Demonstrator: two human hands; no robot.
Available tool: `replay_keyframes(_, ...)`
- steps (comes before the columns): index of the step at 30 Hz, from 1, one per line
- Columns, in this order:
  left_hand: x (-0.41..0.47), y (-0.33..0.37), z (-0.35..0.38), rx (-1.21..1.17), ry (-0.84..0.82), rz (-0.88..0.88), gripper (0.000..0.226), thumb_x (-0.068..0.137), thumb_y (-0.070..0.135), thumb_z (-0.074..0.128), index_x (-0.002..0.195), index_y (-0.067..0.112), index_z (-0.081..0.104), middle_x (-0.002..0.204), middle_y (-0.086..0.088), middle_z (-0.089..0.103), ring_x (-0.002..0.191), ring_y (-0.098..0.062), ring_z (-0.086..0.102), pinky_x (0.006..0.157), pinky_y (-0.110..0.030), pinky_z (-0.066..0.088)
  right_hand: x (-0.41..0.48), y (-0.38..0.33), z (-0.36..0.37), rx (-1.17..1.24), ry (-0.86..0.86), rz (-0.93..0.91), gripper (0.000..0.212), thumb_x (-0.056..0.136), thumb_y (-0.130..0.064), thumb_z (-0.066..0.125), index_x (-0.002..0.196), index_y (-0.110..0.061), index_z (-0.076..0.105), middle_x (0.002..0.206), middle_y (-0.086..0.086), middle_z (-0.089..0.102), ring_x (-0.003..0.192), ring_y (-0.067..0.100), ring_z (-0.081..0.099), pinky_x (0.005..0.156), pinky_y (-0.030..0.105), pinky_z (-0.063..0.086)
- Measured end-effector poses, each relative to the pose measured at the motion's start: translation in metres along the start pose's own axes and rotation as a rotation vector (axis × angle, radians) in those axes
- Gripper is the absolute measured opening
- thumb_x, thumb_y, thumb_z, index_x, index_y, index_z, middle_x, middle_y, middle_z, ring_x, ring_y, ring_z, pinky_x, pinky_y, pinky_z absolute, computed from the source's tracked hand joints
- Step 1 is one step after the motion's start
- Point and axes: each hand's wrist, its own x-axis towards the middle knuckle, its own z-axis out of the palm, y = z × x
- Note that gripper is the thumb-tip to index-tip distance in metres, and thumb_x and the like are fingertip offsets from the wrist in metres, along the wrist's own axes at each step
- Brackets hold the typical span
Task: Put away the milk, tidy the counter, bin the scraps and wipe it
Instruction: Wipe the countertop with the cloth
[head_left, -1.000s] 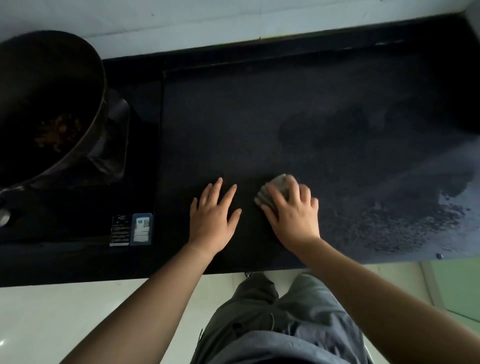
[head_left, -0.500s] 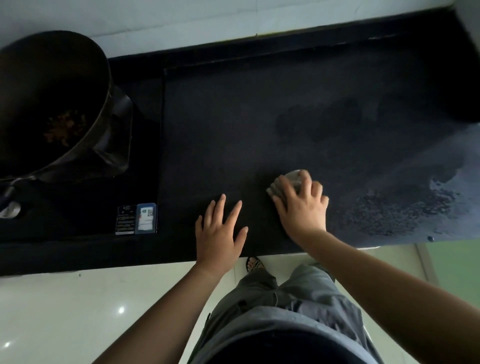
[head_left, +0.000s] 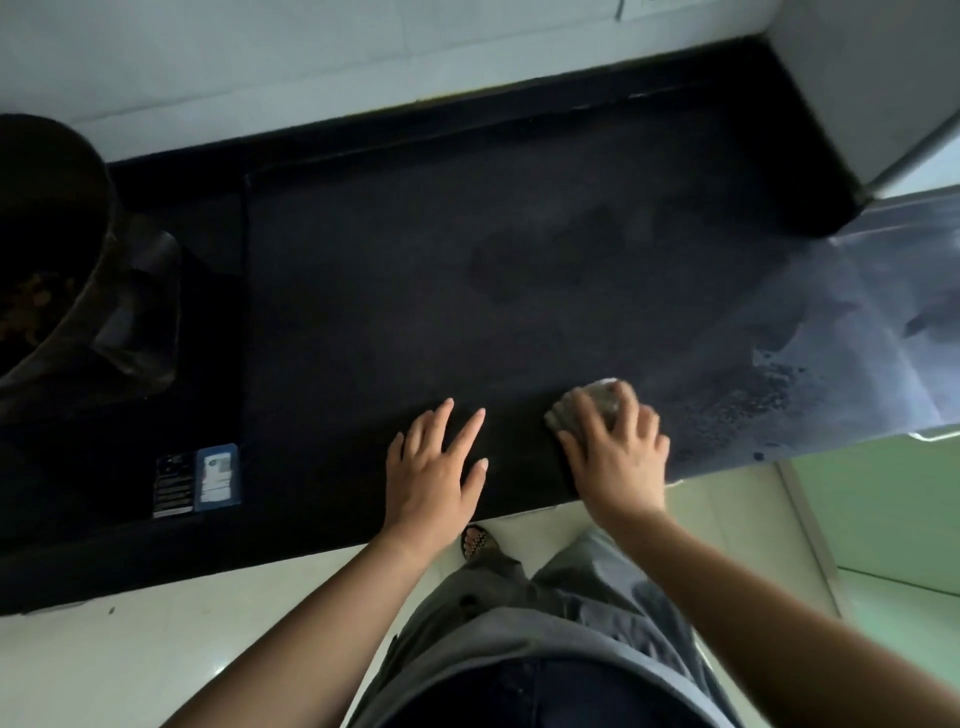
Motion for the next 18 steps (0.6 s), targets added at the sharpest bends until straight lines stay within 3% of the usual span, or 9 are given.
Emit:
replay_keyframes(3, 0.012, 0.031, 0.005, 0.000, -0.021, 0.037, 0.054, 0.093, 0.044, 0.040, 0.145, 0.036, 0.025, 0.155, -0.004, 0.022, 0.139, -0.026, 0.024, 0.108, -0.048, 0.026, -0.013, 0.032, -0.005, -0.034, 0.013, -0.084, 0.046, 0.084, -0.045, 0.055, 0.126, -0.026, 0.050, 0.131, 0.015, 0.043, 0.105, 0.038, 0.047, 0.073, 0.049, 0.046)
replay_keyframes(8, 0.027, 0.087, 0.016, 0.001, -0.064, 0.060, 0.054, 0.093, 0.044, 0.040, 0.144, 0.036, 0.026, 0.156, -0.002, 0.019, 0.140, -0.025, 0.022, 0.109, -0.049, 0.024, 0.004, 0.114, -0.027, 0.029, 0.038, 0.161, 0.046, 0.088, -0.048, 0.048, 0.130, -0.031, 0.042, 0.140, 0.010, 0.028, 0.115, 0.036, 0.033, 0.086, 0.051, 0.039)
replay_keyframes(12, 0.035, 0.139, 0.022, 0.016, -0.057, 0.060, 0.053, 0.093, 0.044, 0.039, 0.144, 0.037, 0.025, 0.156, -0.001, 0.018, 0.140, -0.023, 0.022, 0.110, -0.048, 0.025, 0.056, 0.158, -0.044, 0.035, 0.006, 0.229, 0.048, 0.090, -0.052, 0.040, 0.133, -0.032, 0.035, 0.144, 0.008, 0.018, 0.119, 0.033, 0.024, 0.093, 0.052, 0.033)
replay_keyframes(16, 0.041, 0.174, 0.027, 0.041, -0.057, 0.004, 0.054, 0.093, 0.045, 0.037, 0.144, 0.036, 0.024, 0.156, -0.001, 0.017, 0.140, -0.022, 0.020, 0.109, -0.047, 0.025, 0.080, 0.163, -0.046, -0.001, -0.034, 0.154, 0.048, 0.092, -0.051, 0.033, 0.135, -0.031, 0.031, 0.145, 0.012, 0.017, 0.117, 0.037, 0.027, 0.089, 0.051, 0.034)
replay_keyframes(18, 0.042, 0.188, 0.032, 0.031, -0.065, -0.052, 0.055, 0.093, 0.046, 0.038, 0.144, 0.036, 0.024, 0.157, -0.001, 0.016, 0.141, -0.021, 0.019, 0.108, -0.048, 0.026, 0.077, 0.171, -0.049, -0.012, -0.050, 0.019, 0.048, 0.092, -0.050, 0.035, 0.135, -0.031, 0.031, 0.144, 0.014, 0.021, 0.115, 0.037, 0.029, 0.087, 0.050, 0.036)
